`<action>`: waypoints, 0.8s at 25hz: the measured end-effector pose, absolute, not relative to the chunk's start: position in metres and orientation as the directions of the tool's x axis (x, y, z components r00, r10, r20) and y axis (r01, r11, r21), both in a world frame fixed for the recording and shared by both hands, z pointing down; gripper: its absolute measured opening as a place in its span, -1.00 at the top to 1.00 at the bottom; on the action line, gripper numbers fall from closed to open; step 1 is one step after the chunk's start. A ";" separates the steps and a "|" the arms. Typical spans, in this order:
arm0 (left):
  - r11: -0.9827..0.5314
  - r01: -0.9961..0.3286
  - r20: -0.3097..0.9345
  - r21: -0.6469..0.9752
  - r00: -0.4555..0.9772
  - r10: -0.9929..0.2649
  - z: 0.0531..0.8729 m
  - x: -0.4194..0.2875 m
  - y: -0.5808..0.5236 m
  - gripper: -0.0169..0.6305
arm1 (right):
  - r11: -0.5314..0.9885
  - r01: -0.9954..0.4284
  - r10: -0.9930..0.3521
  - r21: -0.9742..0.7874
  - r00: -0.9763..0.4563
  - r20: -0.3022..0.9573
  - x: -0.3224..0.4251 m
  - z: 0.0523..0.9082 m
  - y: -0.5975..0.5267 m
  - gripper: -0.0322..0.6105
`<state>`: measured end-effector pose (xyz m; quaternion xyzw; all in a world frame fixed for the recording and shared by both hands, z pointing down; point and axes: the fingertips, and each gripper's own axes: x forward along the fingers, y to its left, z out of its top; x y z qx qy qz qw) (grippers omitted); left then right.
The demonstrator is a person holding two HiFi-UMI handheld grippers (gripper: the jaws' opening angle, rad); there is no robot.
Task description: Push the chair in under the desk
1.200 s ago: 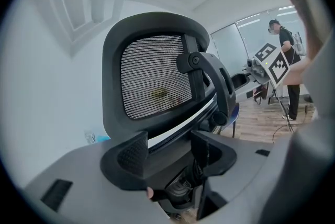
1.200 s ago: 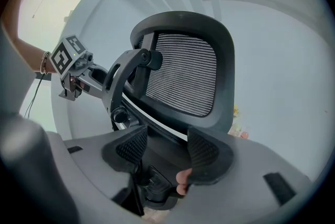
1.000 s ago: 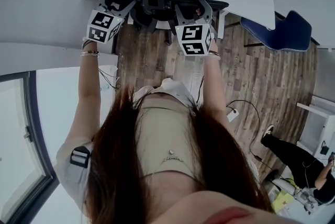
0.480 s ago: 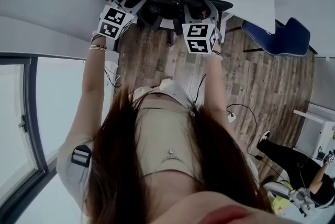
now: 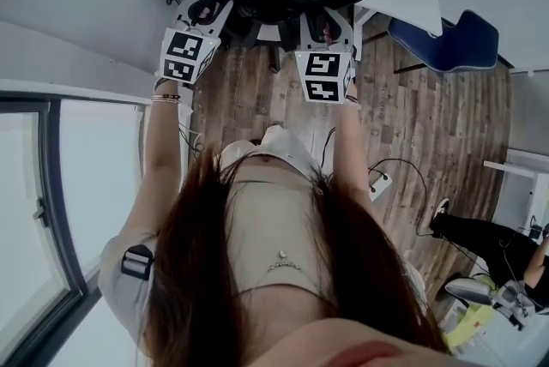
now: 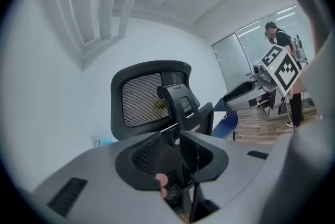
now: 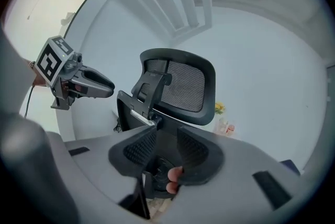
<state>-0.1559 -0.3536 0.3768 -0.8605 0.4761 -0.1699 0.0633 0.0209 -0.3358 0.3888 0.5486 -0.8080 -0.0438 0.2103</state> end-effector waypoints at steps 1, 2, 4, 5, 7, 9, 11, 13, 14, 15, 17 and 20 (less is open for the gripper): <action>-0.536 -0.800 0.226 -0.269 0.488 -0.843 0.375 -0.155 -0.347 0.63 | 0.385 -0.872 -0.908 0.301 -0.301 0.290 0.022 0.388 -0.329 0.48; -0.532 -0.803 0.220 -0.268 0.487 -0.846 0.373 -0.154 -0.340 0.65 | 0.375 -0.877 -0.912 0.301 -0.292 0.287 0.022 0.386 -0.323 0.51; -0.524 -0.808 0.206 -0.268 0.484 -0.851 0.368 -0.153 -0.328 0.72 | 0.359 -0.884 -0.920 0.300 -0.281 0.273 0.023 0.381 -0.311 0.58; -0.520 -0.810 0.198 -0.271 0.481 -0.854 0.366 -0.152 -0.321 0.74 | 0.354 -0.887 -0.923 0.297 -0.280 0.263 0.023 0.378 -0.306 0.60; -0.508 -0.814 0.190 -0.281 0.472 -0.861 0.361 -0.148 -0.309 0.79 | 0.348 -0.891 -0.929 0.291 -0.285 0.237 0.023 0.371 -0.295 0.63; -0.496 -0.819 0.185 -0.290 0.460 -0.868 0.354 -0.144 -0.297 0.81 | 0.341 -0.893 -0.934 0.293 -0.287 0.214 0.023 0.363 -0.284 0.65; -0.486 -0.829 0.168 -0.278 0.456 -0.874 0.347 -0.141 -0.285 0.86 | 0.329 -0.895 -0.940 0.301 -0.278 0.199 0.023 0.355 -0.271 0.70; -0.479 -0.839 0.149 -0.259 0.456 -0.878 0.340 -0.140 -0.272 0.89 | 0.319 -0.897 -0.944 0.307 -0.271 0.187 0.022 0.348 -0.260 0.73; -0.478 -0.841 0.142 -0.253 0.456 -0.878 0.337 -0.140 -0.266 0.90 | 0.314 -0.898 -0.946 0.309 -0.269 0.181 0.021 0.345 -0.254 0.74; -0.478 -0.842 0.138 -0.252 0.458 -0.878 0.336 -0.139 -0.261 0.90 | 0.311 -0.899 -0.948 0.308 -0.267 0.175 0.021 0.342 -0.249 0.74; -0.481 -0.839 0.136 -0.254 0.461 -0.877 0.333 -0.137 -0.249 0.90 | 0.307 -0.902 -0.949 0.303 -0.266 0.169 0.022 0.338 -0.238 0.76; -0.485 -0.838 0.133 -0.249 0.466 -0.875 0.330 -0.136 -0.233 0.91 | 0.307 -0.903 -0.949 0.300 -0.267 0.168 0.021 0.333 -0.223 0.79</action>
